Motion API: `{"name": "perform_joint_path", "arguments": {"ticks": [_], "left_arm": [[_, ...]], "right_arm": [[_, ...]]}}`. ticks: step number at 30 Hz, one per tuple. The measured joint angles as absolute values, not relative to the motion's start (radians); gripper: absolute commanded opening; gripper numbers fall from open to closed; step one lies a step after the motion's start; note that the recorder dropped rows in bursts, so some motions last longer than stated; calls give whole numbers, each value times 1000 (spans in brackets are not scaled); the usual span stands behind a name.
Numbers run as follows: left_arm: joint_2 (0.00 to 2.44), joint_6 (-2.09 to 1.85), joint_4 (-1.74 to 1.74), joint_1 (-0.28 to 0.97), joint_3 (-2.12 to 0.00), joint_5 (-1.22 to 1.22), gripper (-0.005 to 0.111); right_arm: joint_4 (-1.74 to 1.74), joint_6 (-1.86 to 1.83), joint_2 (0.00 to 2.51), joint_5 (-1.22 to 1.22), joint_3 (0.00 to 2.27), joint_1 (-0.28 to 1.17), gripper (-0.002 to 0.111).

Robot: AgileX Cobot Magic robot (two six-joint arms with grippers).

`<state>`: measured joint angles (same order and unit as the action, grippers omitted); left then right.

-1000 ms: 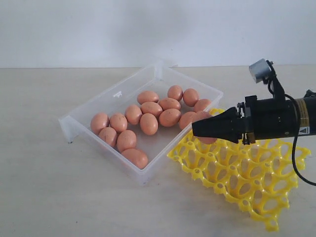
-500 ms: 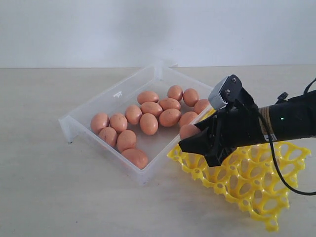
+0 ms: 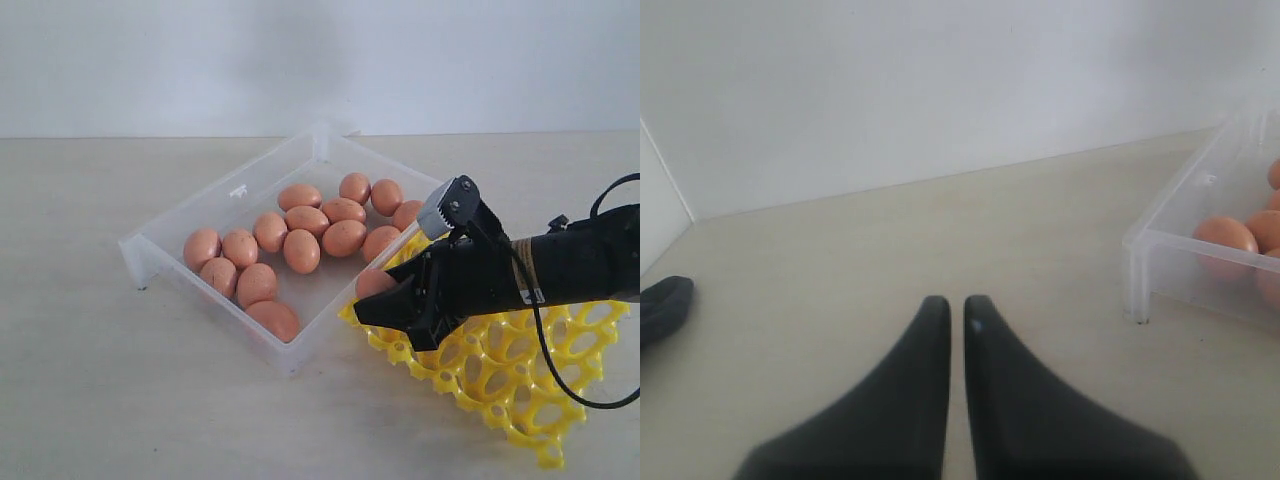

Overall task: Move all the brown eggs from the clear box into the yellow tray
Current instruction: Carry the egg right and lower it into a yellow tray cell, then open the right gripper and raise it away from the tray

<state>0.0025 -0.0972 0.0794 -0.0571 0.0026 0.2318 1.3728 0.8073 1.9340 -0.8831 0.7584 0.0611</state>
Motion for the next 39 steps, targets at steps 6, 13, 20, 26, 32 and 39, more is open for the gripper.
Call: {"name": "perform_joint_path", "arguments": {"ticks": [6,13,20,26,32,39], "left_arm": [[3,-97,79,-57,3,232,4],[3,-97,79,-57,3,232,4],[3,-97,79,-57,3,232,4],[3,-97,79,-57,3,232,4],[3,-97,79,-57,3,232,4],[3,-97,79,-57,3,232,4]], "right_arm": [[1370,808,1934,-876,758,61,23],[1369,822,1934,-864,763,61,58],[1369,822,1934,-864,763,61,58],[1369,822,1934,-864,763,61,58],[1334,824,1917,-862,767,61,58],[1264,836,1770,-891,822,61,58]]}}
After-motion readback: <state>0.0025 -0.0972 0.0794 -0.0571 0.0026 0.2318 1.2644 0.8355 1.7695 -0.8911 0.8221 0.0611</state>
